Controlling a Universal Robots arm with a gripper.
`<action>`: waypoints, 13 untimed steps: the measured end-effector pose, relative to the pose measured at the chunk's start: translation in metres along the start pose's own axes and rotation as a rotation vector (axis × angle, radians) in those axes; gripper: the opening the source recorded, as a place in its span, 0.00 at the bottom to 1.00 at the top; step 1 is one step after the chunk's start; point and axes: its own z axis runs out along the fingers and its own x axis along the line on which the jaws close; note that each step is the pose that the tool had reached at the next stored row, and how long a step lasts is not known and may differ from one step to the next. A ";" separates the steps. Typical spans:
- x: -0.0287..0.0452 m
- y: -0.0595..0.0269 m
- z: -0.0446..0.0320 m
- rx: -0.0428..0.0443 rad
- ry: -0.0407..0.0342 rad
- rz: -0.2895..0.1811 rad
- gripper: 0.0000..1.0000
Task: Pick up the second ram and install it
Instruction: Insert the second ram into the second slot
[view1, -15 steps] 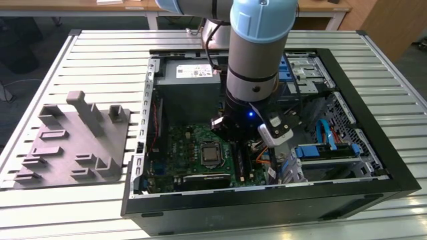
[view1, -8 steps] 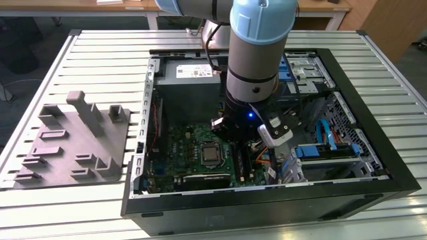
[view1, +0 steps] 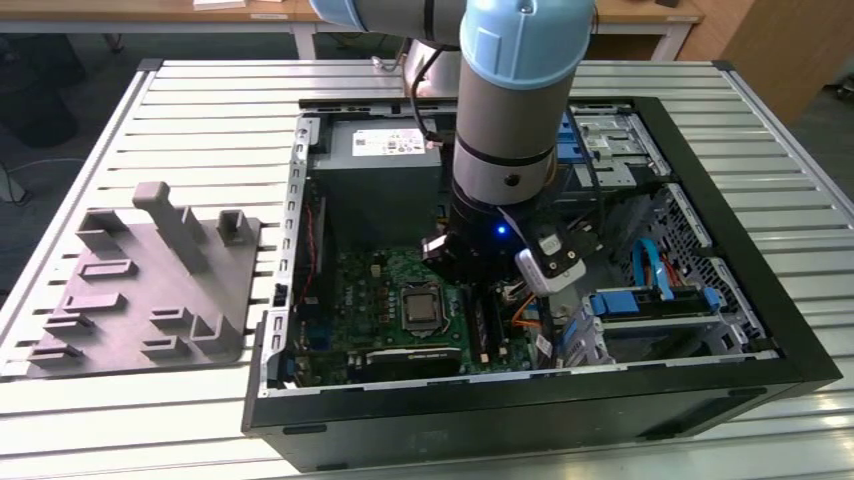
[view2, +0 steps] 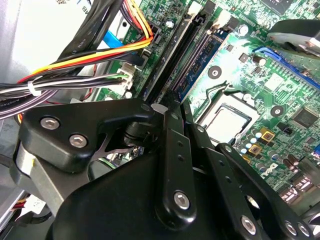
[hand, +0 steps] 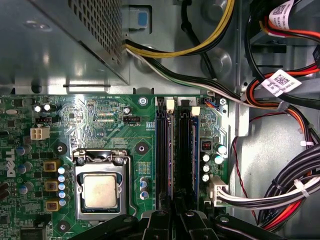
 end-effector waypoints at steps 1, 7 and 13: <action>0.0000 0.0000 0.0000 0.0002 0.0000 0.000 0.14; -0.0001 0.0001 0.0007 0.0000 -0.0002 -0.002 0.14; 0.0001 0.0002 0.0055 0.0012 0.0003 -0.002 0.14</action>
